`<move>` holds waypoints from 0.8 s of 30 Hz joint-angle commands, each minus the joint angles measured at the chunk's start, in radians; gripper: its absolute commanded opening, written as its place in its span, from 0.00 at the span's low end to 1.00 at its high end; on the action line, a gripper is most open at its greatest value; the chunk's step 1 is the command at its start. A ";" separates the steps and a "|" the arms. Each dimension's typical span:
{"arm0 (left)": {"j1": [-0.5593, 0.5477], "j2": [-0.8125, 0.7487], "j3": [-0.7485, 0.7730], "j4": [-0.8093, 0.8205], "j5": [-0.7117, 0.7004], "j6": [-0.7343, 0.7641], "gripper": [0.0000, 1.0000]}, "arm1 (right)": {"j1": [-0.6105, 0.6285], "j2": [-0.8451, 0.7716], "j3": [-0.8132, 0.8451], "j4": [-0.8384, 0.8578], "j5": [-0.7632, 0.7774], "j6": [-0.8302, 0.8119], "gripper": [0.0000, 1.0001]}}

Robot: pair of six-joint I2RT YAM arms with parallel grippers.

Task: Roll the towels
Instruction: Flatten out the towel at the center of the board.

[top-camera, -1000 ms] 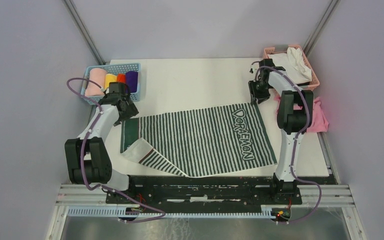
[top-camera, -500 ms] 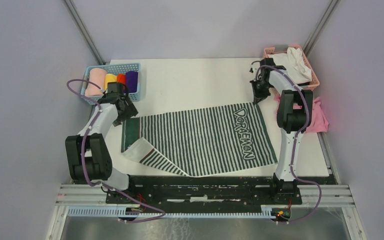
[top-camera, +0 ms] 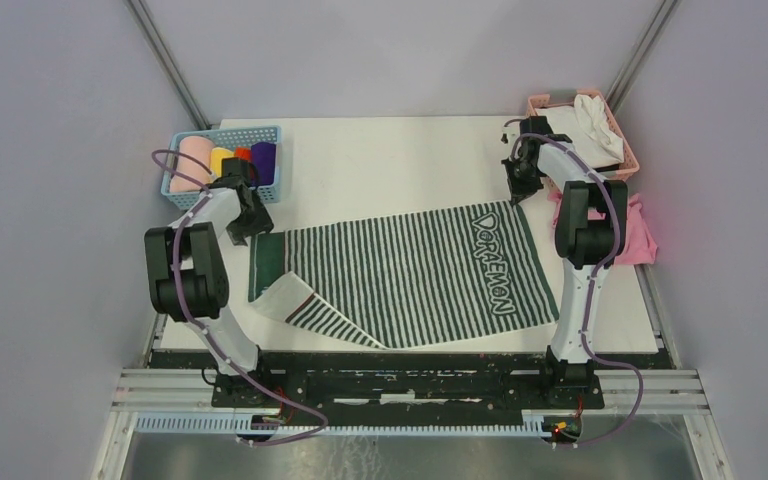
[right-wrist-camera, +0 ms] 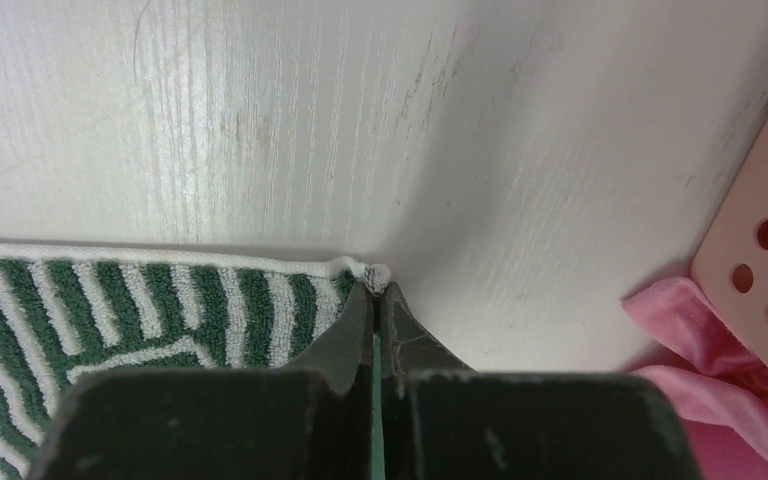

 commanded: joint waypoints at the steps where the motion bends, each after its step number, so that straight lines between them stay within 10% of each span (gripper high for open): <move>1: 0.012 0.046 0.041 0.022 0.008 0.059 0.62 | 0.000 -0.023 -0.006 0.044 0.016 -0.016 0.01; 24: 0.123 0.155 0.076 0.037 0.207 0.105 0.47 | 0.001 0.013 -0.015 0.049 0.028 -0.029 0.02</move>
